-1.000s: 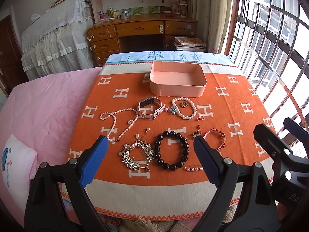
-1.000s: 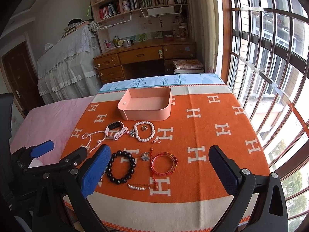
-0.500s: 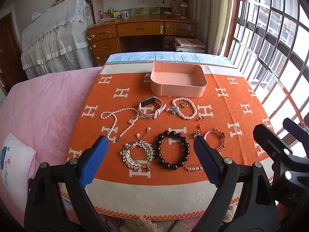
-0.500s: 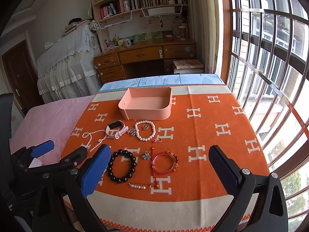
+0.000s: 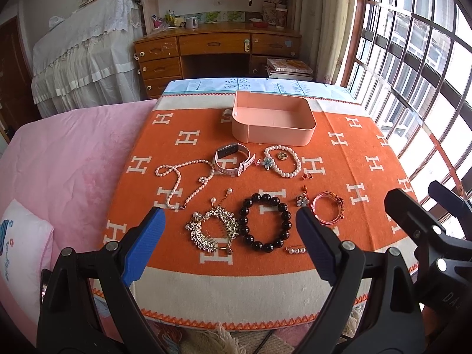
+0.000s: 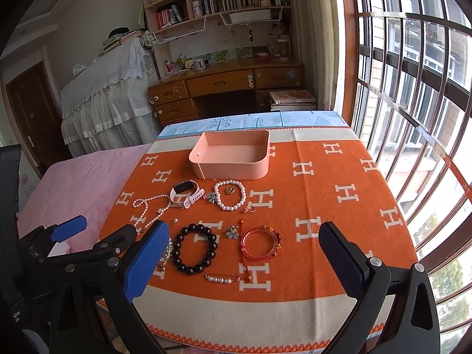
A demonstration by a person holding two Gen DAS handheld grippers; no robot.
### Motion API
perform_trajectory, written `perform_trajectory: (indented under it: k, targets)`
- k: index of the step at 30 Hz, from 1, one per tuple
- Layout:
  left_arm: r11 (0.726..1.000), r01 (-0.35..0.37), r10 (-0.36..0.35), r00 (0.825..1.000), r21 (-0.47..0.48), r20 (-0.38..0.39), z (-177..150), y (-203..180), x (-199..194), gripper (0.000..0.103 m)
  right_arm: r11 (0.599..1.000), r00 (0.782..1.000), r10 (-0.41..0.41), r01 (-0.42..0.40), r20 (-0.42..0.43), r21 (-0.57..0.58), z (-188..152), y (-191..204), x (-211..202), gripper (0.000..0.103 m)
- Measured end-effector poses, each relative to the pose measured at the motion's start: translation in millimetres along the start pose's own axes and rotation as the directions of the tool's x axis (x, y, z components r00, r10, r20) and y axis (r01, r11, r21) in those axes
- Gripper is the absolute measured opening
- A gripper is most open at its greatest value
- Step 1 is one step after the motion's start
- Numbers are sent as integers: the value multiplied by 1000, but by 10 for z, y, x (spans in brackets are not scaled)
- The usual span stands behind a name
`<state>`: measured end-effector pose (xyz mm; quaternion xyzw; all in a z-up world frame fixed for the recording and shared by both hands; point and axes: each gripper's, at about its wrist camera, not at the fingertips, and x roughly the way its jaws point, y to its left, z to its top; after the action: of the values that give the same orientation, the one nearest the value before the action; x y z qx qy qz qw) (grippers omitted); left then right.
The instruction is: Organize jewelry
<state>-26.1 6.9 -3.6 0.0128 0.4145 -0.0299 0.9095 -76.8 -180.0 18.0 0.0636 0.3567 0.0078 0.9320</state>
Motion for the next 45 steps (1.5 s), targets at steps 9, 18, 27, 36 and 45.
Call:
perform_trajectory:
  k: [9,18,27,36,45]
  targets:
    - [1000,-3,3,1000,-4,-7,-60,24,-18,89,1000,1000,12,-12,-5,6,-55,18,-24,102]
    - [1000,12,-12,999,-5,-41,0,54,57,89,1000,999,30,-30,-26,-1,-2,42,8,102]
    - [996,61,-65,996,-64,-65,586,369,401,89,997,995,69,-67,-72,34,434,-172,353,92]
    - [995,88,-94,981,-42,-168,1283,580,1050,88,995,983,90,-81,-163,60,1114,-519,960,76]
    - [1000,22,-18,951,8,-308,1292,797,1862,74,991,944,116,-130,-309,-26,1289,-321,1748,54]
